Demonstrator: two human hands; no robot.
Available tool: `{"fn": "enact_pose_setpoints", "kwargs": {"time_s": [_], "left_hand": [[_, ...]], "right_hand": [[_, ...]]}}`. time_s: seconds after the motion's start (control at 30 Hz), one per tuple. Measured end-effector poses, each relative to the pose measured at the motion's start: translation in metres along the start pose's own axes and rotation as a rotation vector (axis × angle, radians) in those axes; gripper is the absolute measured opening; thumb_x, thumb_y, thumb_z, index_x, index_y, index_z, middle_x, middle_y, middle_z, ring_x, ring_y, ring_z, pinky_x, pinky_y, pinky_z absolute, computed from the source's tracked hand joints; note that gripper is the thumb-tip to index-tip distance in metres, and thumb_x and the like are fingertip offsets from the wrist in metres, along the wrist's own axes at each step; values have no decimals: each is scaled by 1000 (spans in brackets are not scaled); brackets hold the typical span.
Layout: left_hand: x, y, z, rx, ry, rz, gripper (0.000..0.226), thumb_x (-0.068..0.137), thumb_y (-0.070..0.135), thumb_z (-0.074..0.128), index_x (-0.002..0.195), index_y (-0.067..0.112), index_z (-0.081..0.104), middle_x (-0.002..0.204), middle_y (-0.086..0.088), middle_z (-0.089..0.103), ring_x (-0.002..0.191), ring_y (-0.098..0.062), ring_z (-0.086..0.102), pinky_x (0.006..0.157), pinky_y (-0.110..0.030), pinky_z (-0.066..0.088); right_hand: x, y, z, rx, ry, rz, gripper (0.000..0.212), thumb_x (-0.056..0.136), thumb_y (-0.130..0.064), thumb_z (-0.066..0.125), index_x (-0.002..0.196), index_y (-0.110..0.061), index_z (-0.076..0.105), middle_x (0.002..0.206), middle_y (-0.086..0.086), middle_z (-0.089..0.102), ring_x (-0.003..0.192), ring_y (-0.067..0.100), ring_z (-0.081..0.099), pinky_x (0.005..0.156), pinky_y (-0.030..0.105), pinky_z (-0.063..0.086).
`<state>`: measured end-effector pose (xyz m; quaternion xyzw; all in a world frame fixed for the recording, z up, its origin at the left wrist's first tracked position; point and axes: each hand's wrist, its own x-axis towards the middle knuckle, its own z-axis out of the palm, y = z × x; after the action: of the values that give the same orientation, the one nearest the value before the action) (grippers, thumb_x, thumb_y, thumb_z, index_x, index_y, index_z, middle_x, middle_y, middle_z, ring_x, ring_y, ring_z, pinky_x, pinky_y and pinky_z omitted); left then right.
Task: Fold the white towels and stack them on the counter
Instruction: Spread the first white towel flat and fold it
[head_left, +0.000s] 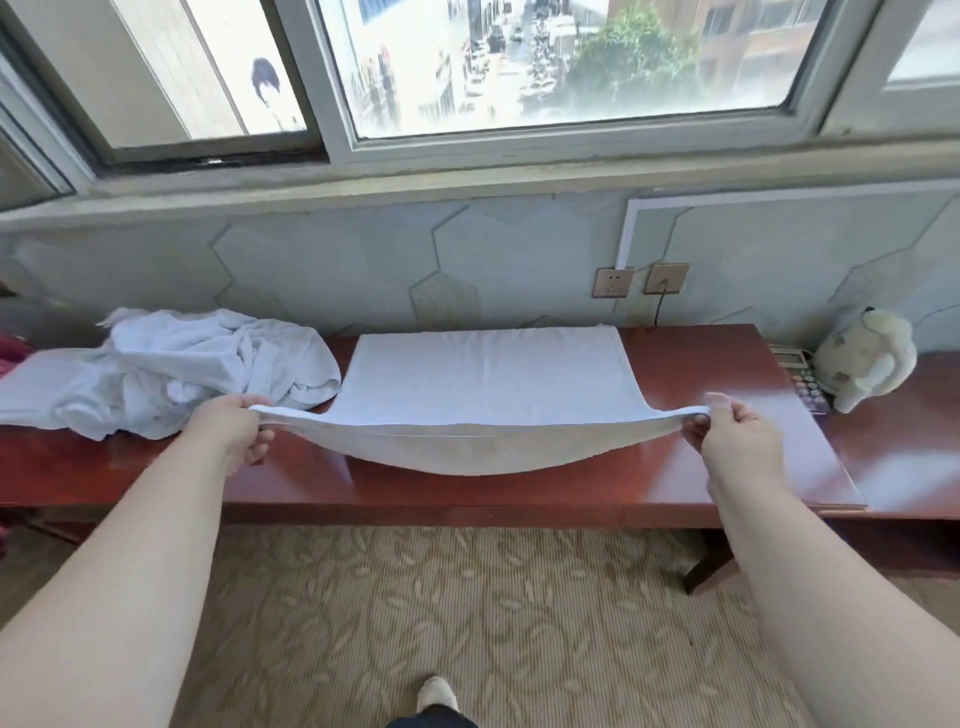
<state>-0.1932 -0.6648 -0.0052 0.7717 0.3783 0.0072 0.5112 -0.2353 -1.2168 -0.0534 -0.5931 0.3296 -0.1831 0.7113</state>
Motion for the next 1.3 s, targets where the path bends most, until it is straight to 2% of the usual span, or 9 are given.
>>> {"fn": "enact_pose_setpoints", "kwargs": {"time_s": [0.13,0.23,0.4,0.57,0.67,0.8,1.1,1.2,1.3], "left_hand": [[11,48,-10,-155,-161,2,31,109,-1,32,95,16,54,78,-6,53,65,-11,49,41,-14,48],[41,76,-8,-125,-101,21,32,109,5,34,90,18,56,75,-3,48,62,-9,43,35,-11,41],[107,121,8,-31,3,-12,21,103,10,50,83,15,57,64,-3,39,53,-11,33,33,-8,29],[168,187,44,-44,-132,-64,34,106,8,43,75,21,52,45,5,37,35,-3,33,30,-8,23],[201,236,57,-139,-158,-13,32,107,10,44,79,18,54,56,2,42,44,-3,37,29,-11,26],[238,301,64,-305,-78,133,33,106,7,39,83,19,60,70,0,47,55,-6,40,31,-11,31],[268,359,52,-522,190,418,33,85,19,42,71,26,72,64,7,63,38,-4,48,48,-22,48],[267,355,45,-523,185,451,34,83,21,45,67,29,74,66,5,63,41,-6,48,47,-22,46],[261,332,43,-475,188,443,30,82,23,47,71,29,74,63,2,59,46,-14,45,52,-25,37]], "right_hand": [[20,-23,21,-44,-73,-85,10,95,-22,68,104,-21,70,89,0,71,70,5,67,74,24,57],[35,-43,43,-206,-83,-188,25,83,-27,69,108,-31,67,83,-20,73,67,-3,63,67,24,48],[87,-75,93,-350,10,-283,14,85,-30,60,79,-37,71,75,-11,70,72,17,63,75,36,50],[147,-96,162,-452,62,-279,19,93,-24,57,101,-17,73,72,-2,65,70,26,59,78,43,54],[171,-117,206,-422,133,-308,19,95,-21,52,105,-18,68,86,4,67,80,28,62,80,40,54],[194,-152,256,-327,199,-404,15,99,-19,49,109,-21,61,94,3,65,83,22,60,66,20,41],[207,-210,312,-153,307,-582,19,91,-30,53,99,-30,70,94,-5,73,87,13,68,85,32,54],[203,-215,310,-114,294,-583,17,89,-31,53,83,-40,66,85,-14,70,82,11,67,83,33,56],[200,-203,297,-106,268,-568,15,87,-32,52,90,-38,66,94,-6,72,87,14,68,84,35,55]]}}
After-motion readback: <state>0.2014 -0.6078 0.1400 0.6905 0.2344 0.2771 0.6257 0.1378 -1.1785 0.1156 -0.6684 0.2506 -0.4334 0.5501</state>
